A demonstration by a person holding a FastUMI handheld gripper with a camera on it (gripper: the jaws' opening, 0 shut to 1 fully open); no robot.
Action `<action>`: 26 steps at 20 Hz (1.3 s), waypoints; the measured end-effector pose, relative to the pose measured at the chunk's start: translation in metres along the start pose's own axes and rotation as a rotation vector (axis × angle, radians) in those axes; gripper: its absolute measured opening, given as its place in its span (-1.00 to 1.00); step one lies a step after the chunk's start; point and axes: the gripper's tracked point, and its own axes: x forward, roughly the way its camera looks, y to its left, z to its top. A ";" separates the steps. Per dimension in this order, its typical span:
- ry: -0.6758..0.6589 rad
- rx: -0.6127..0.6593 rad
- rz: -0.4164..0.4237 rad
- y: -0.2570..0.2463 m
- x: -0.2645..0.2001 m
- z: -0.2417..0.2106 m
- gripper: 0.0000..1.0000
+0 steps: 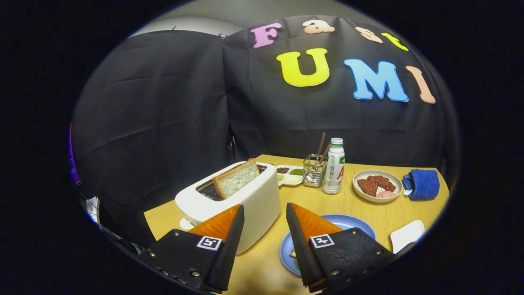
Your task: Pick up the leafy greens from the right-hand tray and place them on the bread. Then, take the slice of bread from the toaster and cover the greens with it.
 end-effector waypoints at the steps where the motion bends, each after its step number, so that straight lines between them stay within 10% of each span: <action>1: -0.017 0.004 -0.002 0.009 0.002 0.003 0.28; 10: -0.066 -0.069 -0.018 0.073 0.038 0.018 0.28; 20: -0.038 -0.090 -0.251 0.054 0.088 0.013 0.24; 22: -0.041 -0.093 -0.277 0.052 0.093 0.014 -0.38; 26: -0.050 -0.084 -0.245 0.051 0.097 0.013 -0.80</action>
